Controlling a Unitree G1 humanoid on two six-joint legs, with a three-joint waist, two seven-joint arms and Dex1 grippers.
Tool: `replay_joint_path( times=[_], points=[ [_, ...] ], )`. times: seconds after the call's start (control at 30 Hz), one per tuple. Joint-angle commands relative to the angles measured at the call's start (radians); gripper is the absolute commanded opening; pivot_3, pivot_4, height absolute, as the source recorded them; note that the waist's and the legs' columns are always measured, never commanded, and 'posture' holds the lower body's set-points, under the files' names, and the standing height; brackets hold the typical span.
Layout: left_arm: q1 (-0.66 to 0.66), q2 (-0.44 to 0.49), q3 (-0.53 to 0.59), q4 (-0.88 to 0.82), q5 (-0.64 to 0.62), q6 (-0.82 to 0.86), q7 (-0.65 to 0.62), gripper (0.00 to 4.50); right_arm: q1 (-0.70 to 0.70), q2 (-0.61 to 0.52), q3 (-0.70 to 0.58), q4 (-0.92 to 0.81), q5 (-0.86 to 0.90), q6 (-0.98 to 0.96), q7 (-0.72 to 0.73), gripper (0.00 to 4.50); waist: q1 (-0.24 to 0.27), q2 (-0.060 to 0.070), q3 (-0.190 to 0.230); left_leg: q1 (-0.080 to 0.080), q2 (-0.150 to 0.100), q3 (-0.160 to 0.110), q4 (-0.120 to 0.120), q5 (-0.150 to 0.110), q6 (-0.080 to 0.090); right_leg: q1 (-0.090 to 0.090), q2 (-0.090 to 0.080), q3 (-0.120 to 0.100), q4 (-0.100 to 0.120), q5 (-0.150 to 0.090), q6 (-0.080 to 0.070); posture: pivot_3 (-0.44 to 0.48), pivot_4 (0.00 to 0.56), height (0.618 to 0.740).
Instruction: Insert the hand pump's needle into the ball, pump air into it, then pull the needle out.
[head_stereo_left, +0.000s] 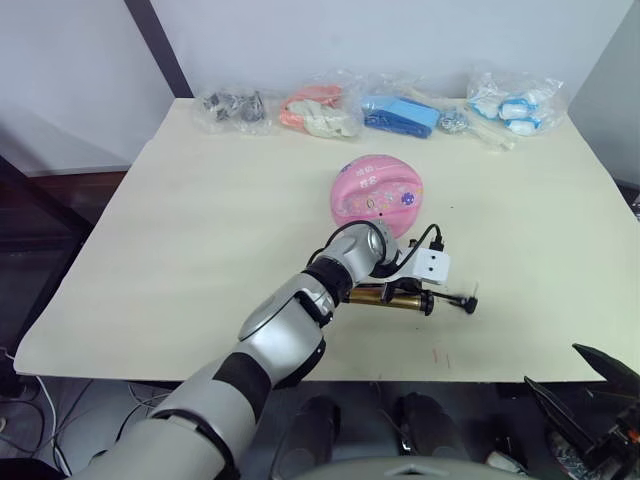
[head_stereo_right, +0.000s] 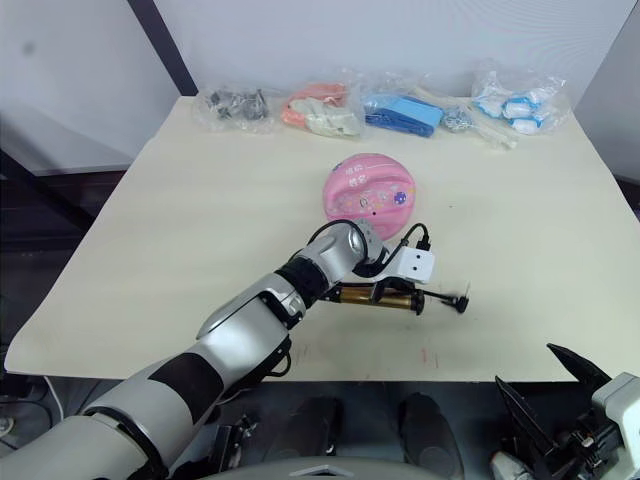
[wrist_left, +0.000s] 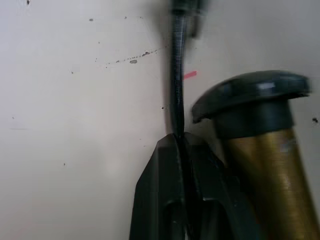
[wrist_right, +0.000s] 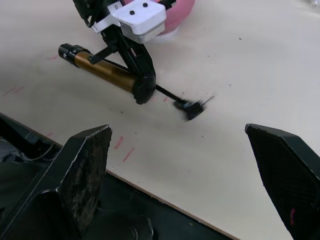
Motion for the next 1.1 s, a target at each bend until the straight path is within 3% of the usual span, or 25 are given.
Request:
replay_joint_path(
  times=[0.03, 0.4, 0.63, 0.7, 0.87, 1.1],
  points=[
    [-0.013, -0.008, 0.015, 0.024, 0.020, -0.006, 0.024, 0.05, 0.003, -0.008, -0.022, -0.025, 0.019, -0.009, -0.008, 4.50, 0.000, 0.000, 0.000, 0.000, 0.000, 0.000, 0.000, 0.000, 0.000, 0.000, 0.000, 0.000, 0.000, 0.000, 0.000, 0.000, 0.150, 0.740],
    [0.009, 0.009, 0.084, -0.039, -0.025, 0.036, -0.013, 0.05, 0.039, -0.024, -0.069, -0.017, 0.082, 0.023, -0.013, 4.50, -0.004, 0.000, 0.000, 0.000, 0.000, 0.000, 0.000, 0.000, 0.000, 0.000, 0.000, 0.000, 0.000, 0.000, 0.000, 0.000, 0.150, 0.740],
    [0.116, 0.044, 0.145, -0.303, -0.094, 0.203, -0.074, 0.05, -0.037, -0.006, 0.039, -0.058, 0.135, 0.113, -0.158, 4.50, 0.000, 0.000, 0.000, 0.000, 0.000, 0.000, 0.000, 0.000, 0.000, 0.000, 0.000, 0.000, 0.000, 0.000, 0.000, 0.000, 0.150, 0.740],
    [0.168, 0.058, 0.163, -0.411, -0.134, 0.265, -0.100, 0.05, -0.077, -0.004, 0.090, -0.064, 0.046, 0.148, -0.238, 4.50, -0.005, 0.000, 0.000, 0.000, 0.000, 0.000, 0.000, 0.000, 0.000, 0.000, 0.000, 0.000, 0.000, 0.000, 0.000, 0.000, 0.150, 0.740],
    [0.273, 0.095, 0.186, -0.606, -0.184, 0.344, -0.084, 0.05, -0.206, 0.024, 0.157, -0.017, 0.282, 0.272, -0.373, 4.50, 0.000, 0.001, -0.001, 0.000, 0.004, 0.000, 0.000, 0.000, 0.000, 0.000, 0.000, 0.001, 0.001, 0.002, -0.004, 0.000, 0.150, 0.740],
    [0.335, 0.119, 0.226, -0.715, -0.241, 0.350, -0.027, 0.05, -0.428, -0.085, 0.154, 0.083, 0.749, 0.417, -0.672, 4.50, 0.001, 0.002, -0.001, 0.000, 0.003, 0.000, 0.001, 0.000, 0.000, 0.000, -0.001, 0.002, 0.001, 0.003, -0.004, 0.000, 0.150, 0.740]
  ],
)
